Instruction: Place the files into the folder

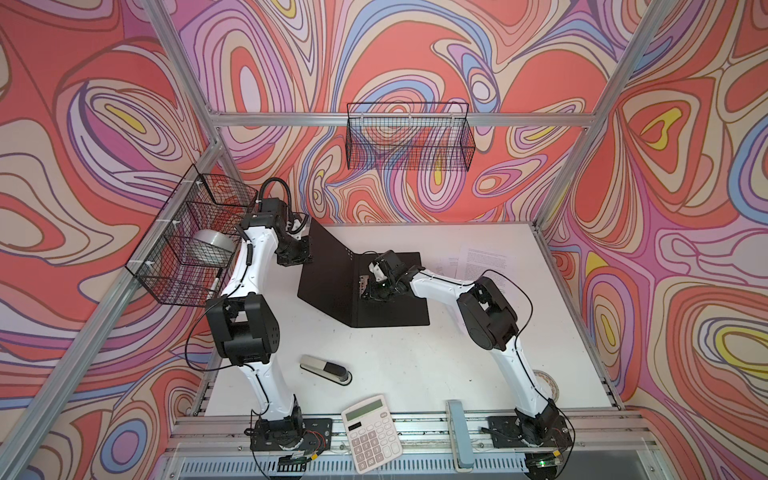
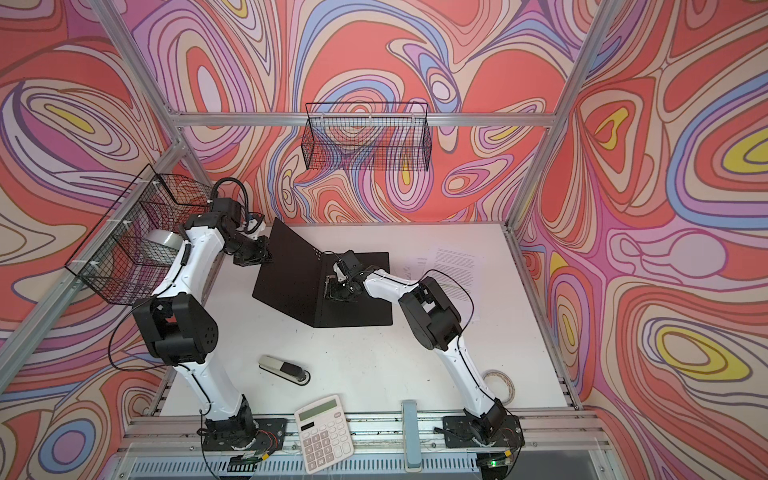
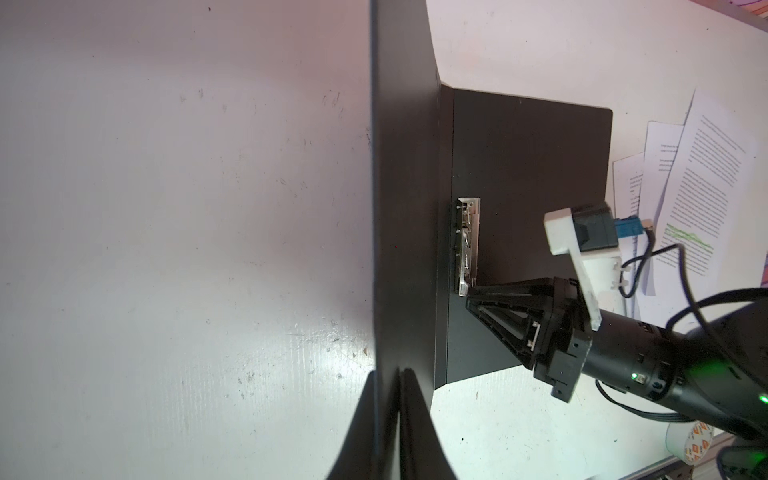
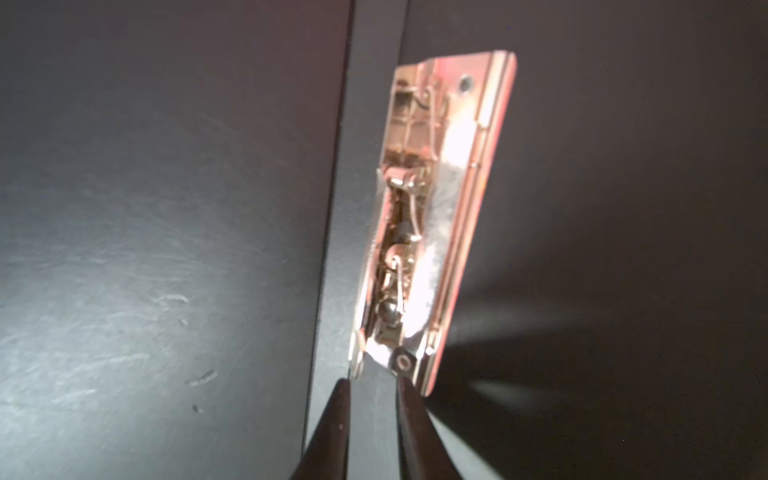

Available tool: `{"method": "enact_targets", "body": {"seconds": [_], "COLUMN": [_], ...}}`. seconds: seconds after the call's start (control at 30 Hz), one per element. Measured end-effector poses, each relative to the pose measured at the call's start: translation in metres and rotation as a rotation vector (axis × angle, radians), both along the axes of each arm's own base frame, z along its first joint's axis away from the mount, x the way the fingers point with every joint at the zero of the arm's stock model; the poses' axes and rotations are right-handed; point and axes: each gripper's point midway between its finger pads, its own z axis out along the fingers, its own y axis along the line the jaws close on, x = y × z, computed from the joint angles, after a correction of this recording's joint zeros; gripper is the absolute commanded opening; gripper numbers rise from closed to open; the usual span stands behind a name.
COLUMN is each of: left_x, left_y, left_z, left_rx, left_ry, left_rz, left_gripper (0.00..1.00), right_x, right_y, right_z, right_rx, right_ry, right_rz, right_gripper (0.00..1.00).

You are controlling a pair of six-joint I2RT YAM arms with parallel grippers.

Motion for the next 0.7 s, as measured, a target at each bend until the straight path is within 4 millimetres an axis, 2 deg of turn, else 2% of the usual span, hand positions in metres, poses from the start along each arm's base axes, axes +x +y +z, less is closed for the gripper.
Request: {"method": "enact_targets", "body": {"seconds": [0.3, 0.53, 0.7], "left_x": [-0.001, -0.003, -0.004], "left_y": [-0.004, -0.005, -0.006], "left_z": [0.001, 0.001, 0.001], "left_rx": [-0.022, -0.031, -0.031], "left_ry": [0.003, 0.008, 0.012], "left_rz": [-0.007, -0.011, -0.012], "left_gripper": [0.1, 0.1, 0.1], "right_x": [0.001, 0.006, 0.006], "right_y": [0.006, 0.011, 0.012], "right_z": [0.006, -0.004, -0.003], "right_rx": [0.035, 0.041, 0.042], "right_ry": [0.007, 0.022, 0.027], "right_rz": [0.019, 0.025, 0.025], "right_gripper": [0.18, 0.08, 0.08]}}
